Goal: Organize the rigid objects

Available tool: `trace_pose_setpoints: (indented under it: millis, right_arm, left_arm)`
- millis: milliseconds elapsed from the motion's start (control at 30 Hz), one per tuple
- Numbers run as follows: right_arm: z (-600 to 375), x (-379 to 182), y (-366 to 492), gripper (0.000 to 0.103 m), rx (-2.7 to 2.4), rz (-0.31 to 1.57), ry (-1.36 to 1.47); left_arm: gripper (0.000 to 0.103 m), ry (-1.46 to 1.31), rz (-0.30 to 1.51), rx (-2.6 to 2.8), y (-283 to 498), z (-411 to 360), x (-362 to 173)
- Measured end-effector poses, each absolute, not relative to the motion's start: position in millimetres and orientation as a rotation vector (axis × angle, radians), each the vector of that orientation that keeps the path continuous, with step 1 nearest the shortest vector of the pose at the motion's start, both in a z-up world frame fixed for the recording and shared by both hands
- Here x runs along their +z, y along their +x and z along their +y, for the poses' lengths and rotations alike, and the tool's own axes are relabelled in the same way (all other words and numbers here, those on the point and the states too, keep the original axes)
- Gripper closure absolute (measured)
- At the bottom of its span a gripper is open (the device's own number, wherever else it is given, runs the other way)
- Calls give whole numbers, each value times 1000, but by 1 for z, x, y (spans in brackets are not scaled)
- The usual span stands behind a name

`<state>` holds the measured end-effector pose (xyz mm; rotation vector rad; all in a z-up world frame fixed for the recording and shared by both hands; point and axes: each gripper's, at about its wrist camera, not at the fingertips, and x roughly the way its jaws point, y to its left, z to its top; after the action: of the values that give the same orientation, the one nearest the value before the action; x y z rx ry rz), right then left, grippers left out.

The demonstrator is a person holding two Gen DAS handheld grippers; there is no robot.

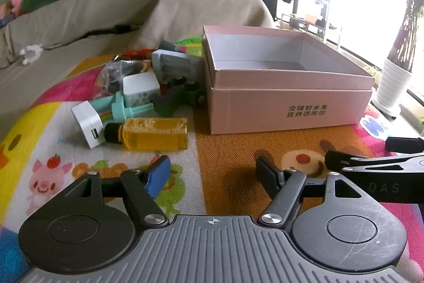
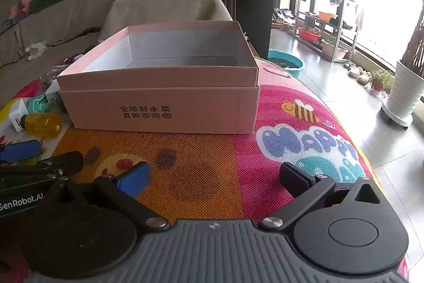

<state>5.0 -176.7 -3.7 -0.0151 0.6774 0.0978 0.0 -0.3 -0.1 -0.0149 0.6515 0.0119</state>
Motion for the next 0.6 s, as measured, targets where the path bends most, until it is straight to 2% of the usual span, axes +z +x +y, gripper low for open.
trace_pose_setpoints:
  millis: [600]
  right_arm:
    - [-176,-3,5,0,97,678,-16]
  left_arm:
    - [27,-29,651,7,0,1,2]
